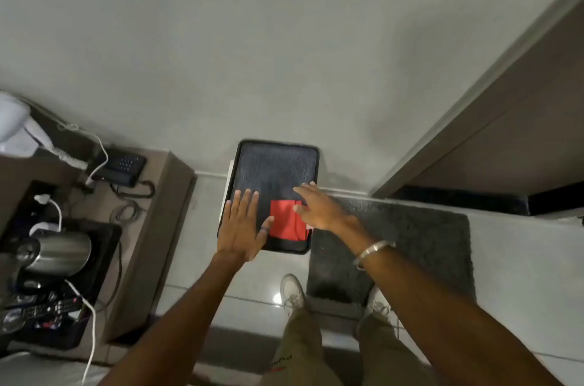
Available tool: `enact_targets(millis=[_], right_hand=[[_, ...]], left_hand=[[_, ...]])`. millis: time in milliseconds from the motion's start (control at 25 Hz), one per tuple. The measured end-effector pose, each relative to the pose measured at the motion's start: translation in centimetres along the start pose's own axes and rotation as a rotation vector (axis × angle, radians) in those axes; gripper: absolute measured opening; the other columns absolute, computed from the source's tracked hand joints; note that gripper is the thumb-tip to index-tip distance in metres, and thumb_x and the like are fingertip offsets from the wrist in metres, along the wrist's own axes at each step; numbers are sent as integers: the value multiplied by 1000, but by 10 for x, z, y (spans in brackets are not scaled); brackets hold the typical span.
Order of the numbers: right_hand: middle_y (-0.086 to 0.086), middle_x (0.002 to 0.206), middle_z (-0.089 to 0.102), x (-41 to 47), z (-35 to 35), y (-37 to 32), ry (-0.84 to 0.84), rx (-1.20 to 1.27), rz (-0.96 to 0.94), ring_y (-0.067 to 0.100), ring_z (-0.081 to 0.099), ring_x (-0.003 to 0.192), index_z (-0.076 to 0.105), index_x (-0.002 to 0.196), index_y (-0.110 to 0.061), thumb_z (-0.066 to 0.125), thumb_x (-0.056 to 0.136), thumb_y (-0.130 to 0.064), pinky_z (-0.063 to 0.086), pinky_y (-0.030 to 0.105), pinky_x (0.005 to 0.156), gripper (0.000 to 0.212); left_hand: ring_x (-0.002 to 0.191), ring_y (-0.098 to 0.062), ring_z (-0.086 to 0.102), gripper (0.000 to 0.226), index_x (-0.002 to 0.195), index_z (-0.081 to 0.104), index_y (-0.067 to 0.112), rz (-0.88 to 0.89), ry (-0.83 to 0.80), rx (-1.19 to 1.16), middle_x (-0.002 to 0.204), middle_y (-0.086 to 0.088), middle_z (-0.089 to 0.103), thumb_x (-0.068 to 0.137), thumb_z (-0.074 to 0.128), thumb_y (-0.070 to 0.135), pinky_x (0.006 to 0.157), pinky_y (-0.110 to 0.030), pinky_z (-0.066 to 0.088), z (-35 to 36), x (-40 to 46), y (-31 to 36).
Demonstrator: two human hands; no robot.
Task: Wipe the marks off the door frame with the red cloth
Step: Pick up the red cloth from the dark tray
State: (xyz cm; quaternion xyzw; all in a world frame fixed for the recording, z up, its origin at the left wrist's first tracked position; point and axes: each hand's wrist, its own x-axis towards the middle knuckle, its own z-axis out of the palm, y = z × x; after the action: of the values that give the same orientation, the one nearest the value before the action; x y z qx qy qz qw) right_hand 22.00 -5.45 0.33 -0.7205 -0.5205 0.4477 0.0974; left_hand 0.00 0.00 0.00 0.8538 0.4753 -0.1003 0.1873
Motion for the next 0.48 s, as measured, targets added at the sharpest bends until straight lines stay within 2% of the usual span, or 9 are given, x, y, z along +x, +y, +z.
enact_targets(millis=[120, 240, 320, 400, 480], right_hand=[[8, 176, 15, 41, 47, 8, -61, -116, 32, 24, 6, 165, 23, 165, -12, 52, 108, -28, 13, 41, 135, 66], [10, 177, 0, 68, 96, 15, -131, -441, -37, 31, -1, 165, 8, 167, -11, 61, 103, -35, 9, 49, 135, 86], [14, 176, -6, 80, 119, 18, -80, -602, -43, 36, -2, 164, 0, 166, -11, 70, 96, -34, 10, 56, 133, 102], [18, 175, -7, 86, 130, 18, -33, -630, 10, 41, -1, 163, -5, 166, -8, 72, 94, -24, 11, 60, 132, 107], [21, 175, -1, 90, 131, 11, -8, -598, 49, 44, 3, 162, -2, 165, -5, 68, 97, -19, 13, 60, 132, 99]], left_hand=[[164, -28, -7, 79, 168, 10, 13, -59, -72, 8, 177, -10, 6, 107, 28, 59, 131, -43, -4, 34, 21, -35], [164, -29, -4, 75, 167, 14, 11, -53, -104, -12, 177, -13, 9, 108, 30, 54, 131, -44, -3, 63, 32, -53], [164, -31, 1, 72, 166, 21, 10, -23, -88, -5, 175, -15, 14, 109, 32, 52, 130, -43, -2, 76, 40, -60], [163, -33, 5, 70, 164, 26, 8, 8, -78, 18, 174, -16, 17, 109, 34, 51, 128, -43, -2, 79, 49, -61], [163, -35, 8, 69, 163, 29, 7, 52, -54, -4, 174, -18, 20, 109, 36, 50, 129, -44, 0, 70, 57, -53]])
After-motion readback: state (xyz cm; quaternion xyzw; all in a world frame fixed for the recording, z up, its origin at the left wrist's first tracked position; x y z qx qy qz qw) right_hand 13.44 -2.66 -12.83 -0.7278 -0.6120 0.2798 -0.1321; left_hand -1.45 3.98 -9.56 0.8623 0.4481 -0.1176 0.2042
